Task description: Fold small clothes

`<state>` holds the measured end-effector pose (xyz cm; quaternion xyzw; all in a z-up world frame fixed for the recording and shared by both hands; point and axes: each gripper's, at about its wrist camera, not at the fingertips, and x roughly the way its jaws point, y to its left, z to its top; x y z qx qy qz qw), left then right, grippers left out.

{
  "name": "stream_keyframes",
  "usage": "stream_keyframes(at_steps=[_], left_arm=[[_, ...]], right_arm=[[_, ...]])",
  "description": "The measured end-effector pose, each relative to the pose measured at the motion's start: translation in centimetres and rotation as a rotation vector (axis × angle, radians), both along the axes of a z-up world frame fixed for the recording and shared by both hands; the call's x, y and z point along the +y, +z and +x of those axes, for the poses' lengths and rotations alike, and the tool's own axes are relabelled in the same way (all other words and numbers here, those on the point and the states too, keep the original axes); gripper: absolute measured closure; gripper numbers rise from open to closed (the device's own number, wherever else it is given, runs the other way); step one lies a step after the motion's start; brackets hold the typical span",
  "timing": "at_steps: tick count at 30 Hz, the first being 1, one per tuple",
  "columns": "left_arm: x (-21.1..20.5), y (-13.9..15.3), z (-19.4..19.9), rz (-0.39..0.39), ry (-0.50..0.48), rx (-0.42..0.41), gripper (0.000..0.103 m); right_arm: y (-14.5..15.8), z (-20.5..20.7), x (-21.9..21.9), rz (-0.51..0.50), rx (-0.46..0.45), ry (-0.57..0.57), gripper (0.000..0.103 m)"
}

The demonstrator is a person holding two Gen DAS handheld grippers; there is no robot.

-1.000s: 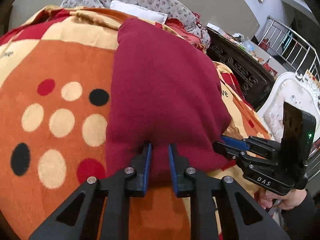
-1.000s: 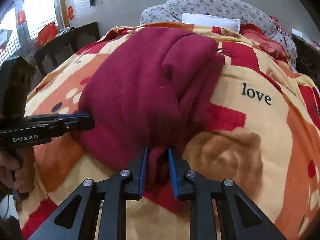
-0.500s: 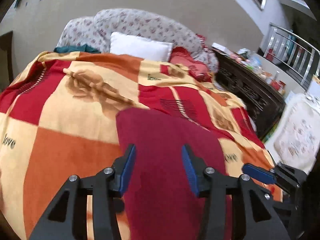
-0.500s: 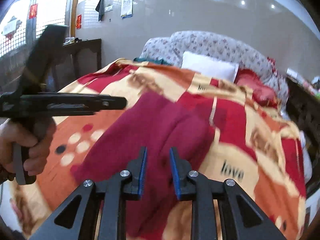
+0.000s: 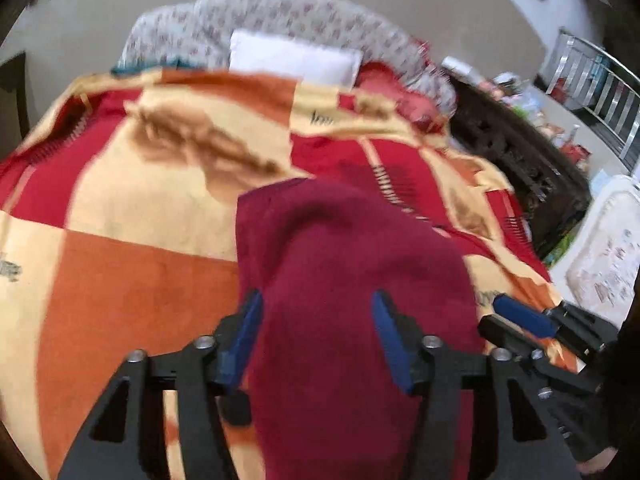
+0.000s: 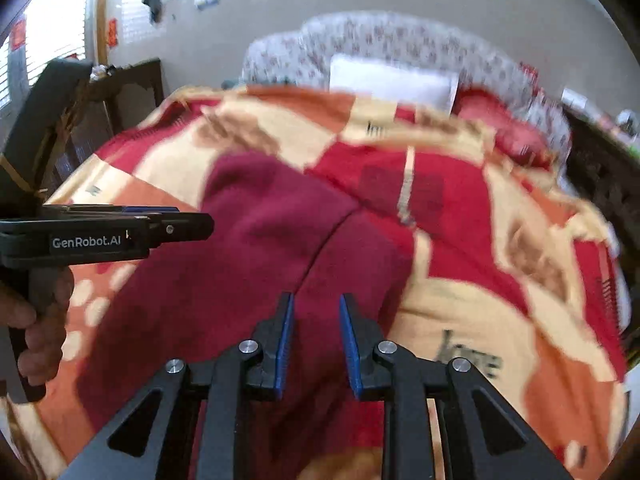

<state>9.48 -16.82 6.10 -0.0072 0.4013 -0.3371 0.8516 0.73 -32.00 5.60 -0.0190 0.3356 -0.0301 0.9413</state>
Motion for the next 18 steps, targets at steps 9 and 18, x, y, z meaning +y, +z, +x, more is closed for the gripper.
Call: stream_keyframes(at_steps=[9,18], left_arm=[[-0.6,-4.2,-7.0,0.115,-0.078,-0.061,0.035],[5.4,-0.4,-15.8,0.018,0.091,-0.266,0.002]], right_arm=[[-4.3,-5.7,4.7,0.036,0.112,0.101,0.062],[-1.8,-16.2,4.7,0.067,-0.101,-0.17,0.011]])
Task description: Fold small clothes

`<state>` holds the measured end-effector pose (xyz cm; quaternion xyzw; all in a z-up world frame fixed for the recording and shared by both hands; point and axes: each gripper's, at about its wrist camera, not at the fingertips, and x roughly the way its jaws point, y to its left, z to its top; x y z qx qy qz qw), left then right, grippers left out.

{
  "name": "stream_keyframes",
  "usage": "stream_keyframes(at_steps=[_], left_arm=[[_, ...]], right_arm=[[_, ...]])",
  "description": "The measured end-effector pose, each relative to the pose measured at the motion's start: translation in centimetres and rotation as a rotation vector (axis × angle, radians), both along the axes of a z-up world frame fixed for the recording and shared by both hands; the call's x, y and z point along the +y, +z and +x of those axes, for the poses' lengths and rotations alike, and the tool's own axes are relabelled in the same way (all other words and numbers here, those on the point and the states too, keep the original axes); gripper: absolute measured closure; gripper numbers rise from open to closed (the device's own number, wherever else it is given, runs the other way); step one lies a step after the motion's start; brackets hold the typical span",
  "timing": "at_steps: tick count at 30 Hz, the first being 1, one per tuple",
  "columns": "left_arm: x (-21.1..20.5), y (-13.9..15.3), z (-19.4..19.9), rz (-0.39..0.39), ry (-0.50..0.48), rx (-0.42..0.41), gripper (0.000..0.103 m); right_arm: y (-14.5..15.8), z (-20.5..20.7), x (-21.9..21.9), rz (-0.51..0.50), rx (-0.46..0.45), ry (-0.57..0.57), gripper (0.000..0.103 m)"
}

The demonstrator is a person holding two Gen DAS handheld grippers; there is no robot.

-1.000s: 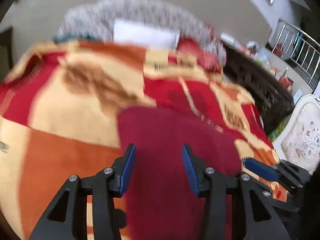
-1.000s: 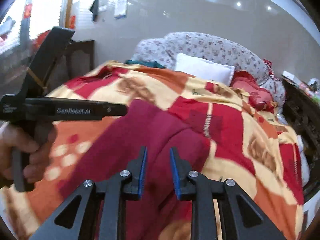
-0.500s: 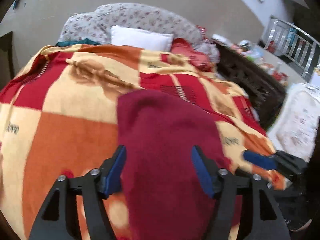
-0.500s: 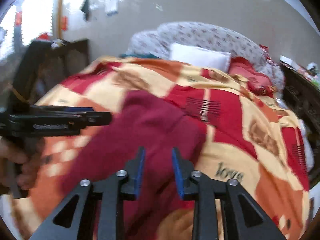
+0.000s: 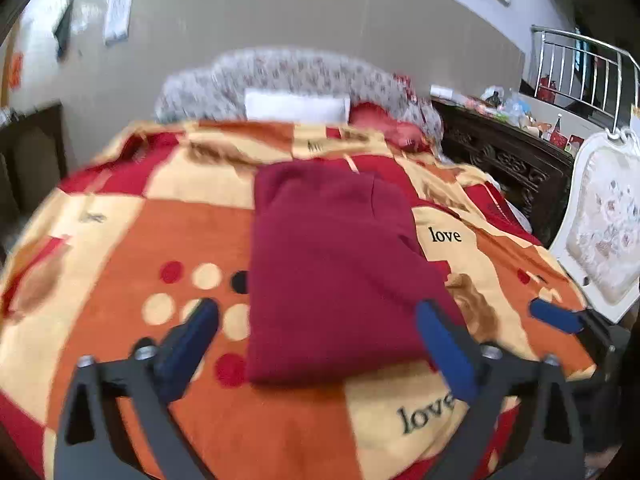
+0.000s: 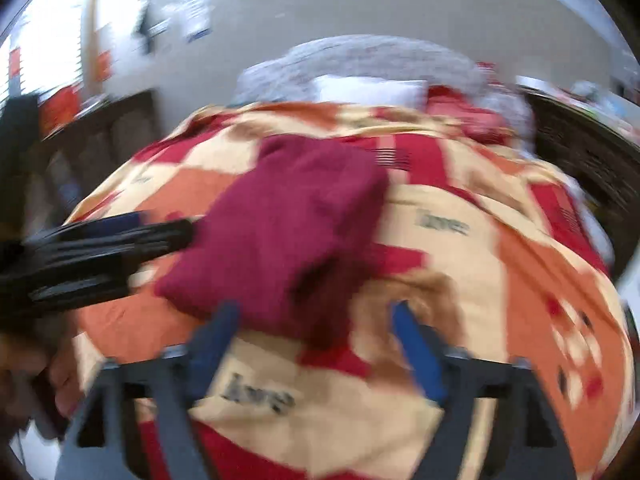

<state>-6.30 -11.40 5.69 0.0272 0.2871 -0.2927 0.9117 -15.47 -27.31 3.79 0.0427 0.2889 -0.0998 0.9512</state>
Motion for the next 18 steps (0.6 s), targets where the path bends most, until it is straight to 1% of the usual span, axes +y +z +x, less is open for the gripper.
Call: stream_keyframes(at_steps=[1,2,4,5,7,8,12,16,18], left_arm=[[0.2,-0.4,-0.8,0.019,0.007,-0.007,0.002],[0.3,-0.8,-0.9,0.033,0.01,0.004,0.002],[0.2,-2.0,-0.9,0.081,0.029,0.046,0.0],[0.0,-2.7,-0.4,0.11,0.043,0.074,0.0],[-0.3,-4.2,0.0,0.167,0.074,0.121,0.0],[0.0,-5.1,0.0,0.181,0.098,0.128,0.0],[0.5,-7.5,-0.1,0.178,0.116,0.179,0.0],[0.6,-7.6,0.0,0.183,0.14,0.174,0.0],[0.3,-8.1,0.1,0.191,0.125,0.195,0.0]], right_arm=[[-0.3,-1.0,-0.1,0.003,-0.031,-0.05,0.011],[-0.5,-1.6,-0.4,0.012,-0.05,-0.087,0.011],[-1.2,-2.4,-0.8,0.016,-0.088,-0.138,0.011],[-1.5,-2.7,-0.8,-0.009,-0.102,-0.157,0.011],[-2.1,-2.6,-1.2,-0.008,-0.083,-0.182,0.011],[-2.1,-2.4,-1.3,-0.009,-0.081,-0.183,0.011],[-2.4,-2.3,-0.5,-0.051,-0.079,-0.154,0.01],[-3.3,-2.1,-0.3,-0.06,-0.075,-0.156,0.01],[-3.3,-2.4,-0.7,-0.038,-0.087,-0.155,0.01]])
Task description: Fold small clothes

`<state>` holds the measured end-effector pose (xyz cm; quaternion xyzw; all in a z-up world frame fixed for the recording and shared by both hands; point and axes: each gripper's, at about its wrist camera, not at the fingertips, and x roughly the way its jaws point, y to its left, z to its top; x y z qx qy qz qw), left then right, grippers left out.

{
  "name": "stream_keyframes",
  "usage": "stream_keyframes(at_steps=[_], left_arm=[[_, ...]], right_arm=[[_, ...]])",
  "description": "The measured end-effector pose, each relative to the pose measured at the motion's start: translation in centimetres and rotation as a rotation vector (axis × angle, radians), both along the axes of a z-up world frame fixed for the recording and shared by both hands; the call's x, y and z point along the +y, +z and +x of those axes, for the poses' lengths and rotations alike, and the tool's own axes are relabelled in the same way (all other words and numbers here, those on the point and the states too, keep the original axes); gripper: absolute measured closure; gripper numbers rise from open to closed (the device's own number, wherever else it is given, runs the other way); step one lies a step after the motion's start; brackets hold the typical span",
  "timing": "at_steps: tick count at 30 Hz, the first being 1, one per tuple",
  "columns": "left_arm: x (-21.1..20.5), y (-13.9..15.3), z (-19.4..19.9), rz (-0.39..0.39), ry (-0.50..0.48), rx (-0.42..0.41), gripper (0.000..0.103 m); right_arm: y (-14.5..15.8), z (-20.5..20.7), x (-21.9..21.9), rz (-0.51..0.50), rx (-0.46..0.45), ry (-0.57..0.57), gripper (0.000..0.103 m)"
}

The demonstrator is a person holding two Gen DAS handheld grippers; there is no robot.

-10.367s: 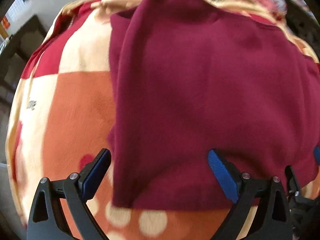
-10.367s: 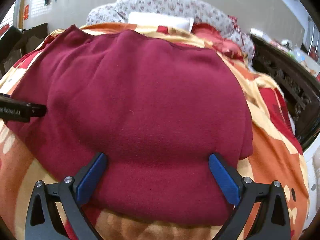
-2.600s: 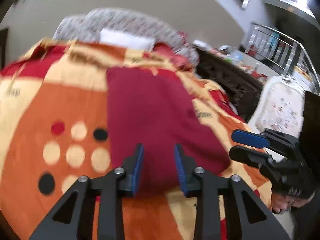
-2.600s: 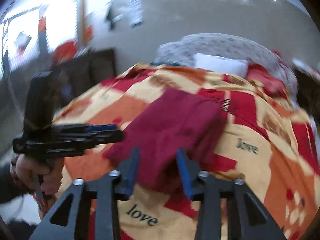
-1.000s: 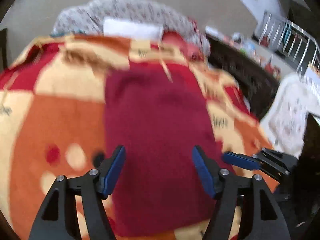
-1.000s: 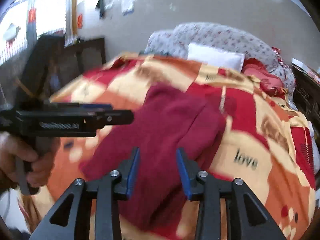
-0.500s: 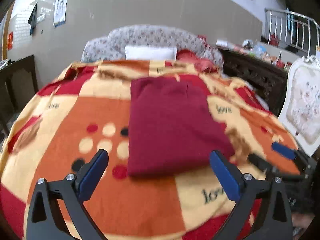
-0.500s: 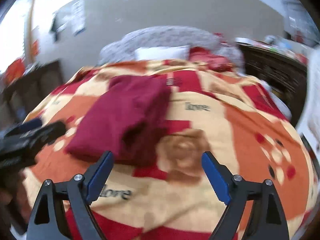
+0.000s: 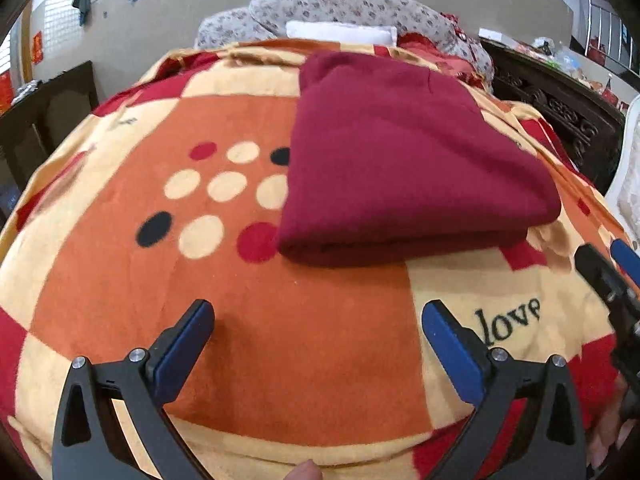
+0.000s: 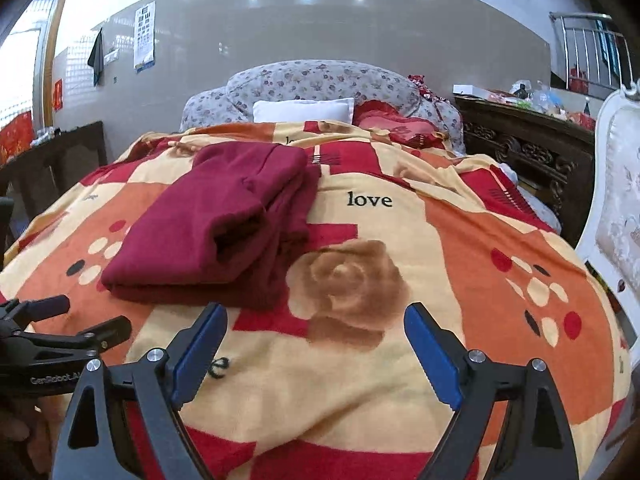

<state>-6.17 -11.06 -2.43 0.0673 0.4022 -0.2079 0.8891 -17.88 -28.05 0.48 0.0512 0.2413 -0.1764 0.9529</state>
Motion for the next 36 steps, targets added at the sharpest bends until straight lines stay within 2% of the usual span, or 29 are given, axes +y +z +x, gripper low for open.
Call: stream_keyframes(at_steps=[4,9,19,21,26,29,32,34,36], left_arm=[[0.1,-0.4,0.2,0.005,0.01,0.009,0.0],[0.0,-0.4,0.0,0.014,0.011,-0.001,0.0],[0.2,-0.4,-0.2,-0.002,0.006,-0.011,0.0],[0.5,0.1,-0.6,-0.015,0.006,-0.04,0.0],[1.0,2.2,-3.6,-0.061,-0.061,-0.186,0.0],[1.3,3.3,-5.5,-0.049,-0.088,-0.268,0.0],[1.7,3.6,-6.1,-0.083,-0.141,-0.224,0.0],[2.0,3.4,-6.2,-0.093,-0.123,-0.192,0.0],[2.2,3.0,-6.1,-0.071,-0.112,-0.175,0.0]], right_arm=[[-0.1,-0.2,-0.2,0.006,-0.014,-0.012,0.01],[0.1,-0.3,1.0,-0.058,-0.021,-0.002,0.009],[0.5,-0.8,1.0,-0.049,-0.047,-0.022,0.009],[0.7,-1.0,1.3,-0.062,-0.054,-0.032,0.009],[1.7,-2.8,2.0,-0.05,-0.094,-0.037,0.009],[2.0,-4.0,2.5,-0.045,-0.108,-0.023,0.008],[1.8,-4.8,2.6,-0.04,-0.104,-0.03,0.006],[0.9,-5.0,2.4,-0.034,-0.102,-0.029,0.006],[0.4,-4.9,2.7,-0.047,-0.084,-0.032,0.006]])
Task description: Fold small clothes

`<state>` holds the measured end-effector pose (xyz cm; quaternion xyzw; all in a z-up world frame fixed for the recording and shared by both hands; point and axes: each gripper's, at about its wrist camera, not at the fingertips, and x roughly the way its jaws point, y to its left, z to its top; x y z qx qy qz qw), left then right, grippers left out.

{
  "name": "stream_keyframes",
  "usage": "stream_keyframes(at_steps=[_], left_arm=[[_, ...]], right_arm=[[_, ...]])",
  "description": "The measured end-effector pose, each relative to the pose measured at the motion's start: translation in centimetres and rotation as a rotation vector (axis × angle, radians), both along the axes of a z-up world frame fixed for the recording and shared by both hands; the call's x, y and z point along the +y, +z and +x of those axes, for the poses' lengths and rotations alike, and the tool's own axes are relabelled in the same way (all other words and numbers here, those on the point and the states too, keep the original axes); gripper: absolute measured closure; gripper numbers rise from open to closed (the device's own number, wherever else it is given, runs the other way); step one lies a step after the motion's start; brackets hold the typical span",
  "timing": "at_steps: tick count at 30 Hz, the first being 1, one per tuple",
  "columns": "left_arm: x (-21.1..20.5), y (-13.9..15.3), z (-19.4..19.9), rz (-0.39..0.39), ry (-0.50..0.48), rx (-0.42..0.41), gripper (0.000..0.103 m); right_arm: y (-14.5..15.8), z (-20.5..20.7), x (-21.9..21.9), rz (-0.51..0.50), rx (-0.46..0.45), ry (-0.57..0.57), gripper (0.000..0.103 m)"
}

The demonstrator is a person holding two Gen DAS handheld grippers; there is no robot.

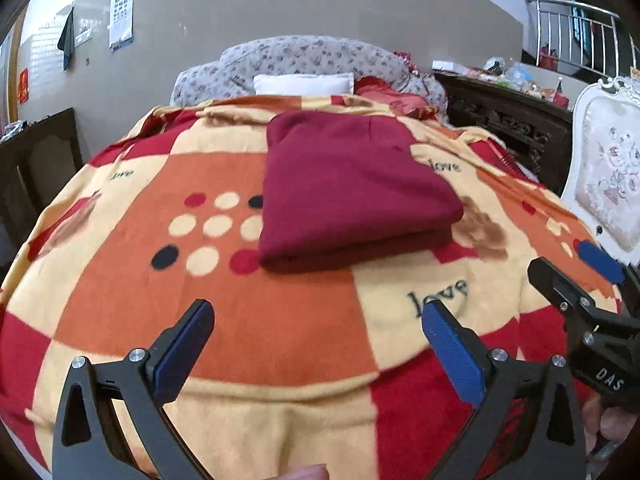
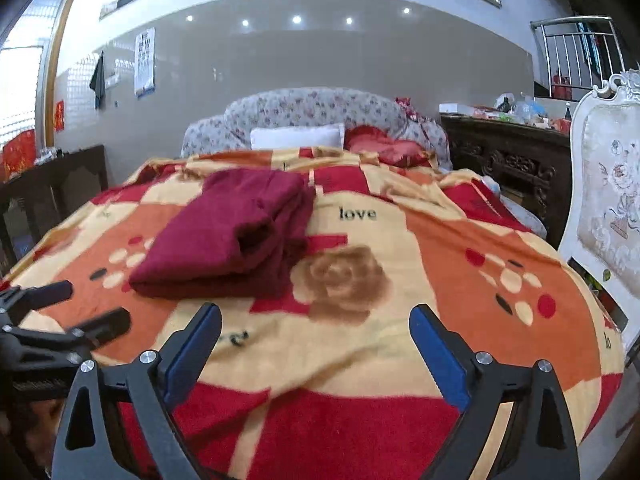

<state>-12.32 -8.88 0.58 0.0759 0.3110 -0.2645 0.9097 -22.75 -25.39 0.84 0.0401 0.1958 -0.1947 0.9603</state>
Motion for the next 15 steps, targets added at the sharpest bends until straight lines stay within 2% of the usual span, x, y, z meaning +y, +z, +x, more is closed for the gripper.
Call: stream_keyframes(at_steps=[3,7,11,13,15], left_arm=[[-0.1,-0.5,0.4,0.05,0.014,0.036,0.0],[-0.2,0.0,-0.3,0.067,-0.007,0.013,0.0],[-0.2,0.4,0.2,0.042,-0.03,0.051,0.0],[0.1,0.4,0.7,0.012,-0.009,0.075,0.0],[0.3,0.3,1.3,0.02,0.03,0.078,0.0]], right_arm=[[-0.2,-0.1,1.5,-0.079,-0.003,0.021,0.006],[-0.9,-0.1,2.4,-0.136,0.007,0.013,0.006],[-1.0,-0.2,2.2,-0.128,-0.002,0.001,0.006],[-1.0,-0.3,1.9,-0.114,-0.003,0.001,0.006],[-1.0,-0.3,1.7,-0.096,-0.006,0.004,0.006]])
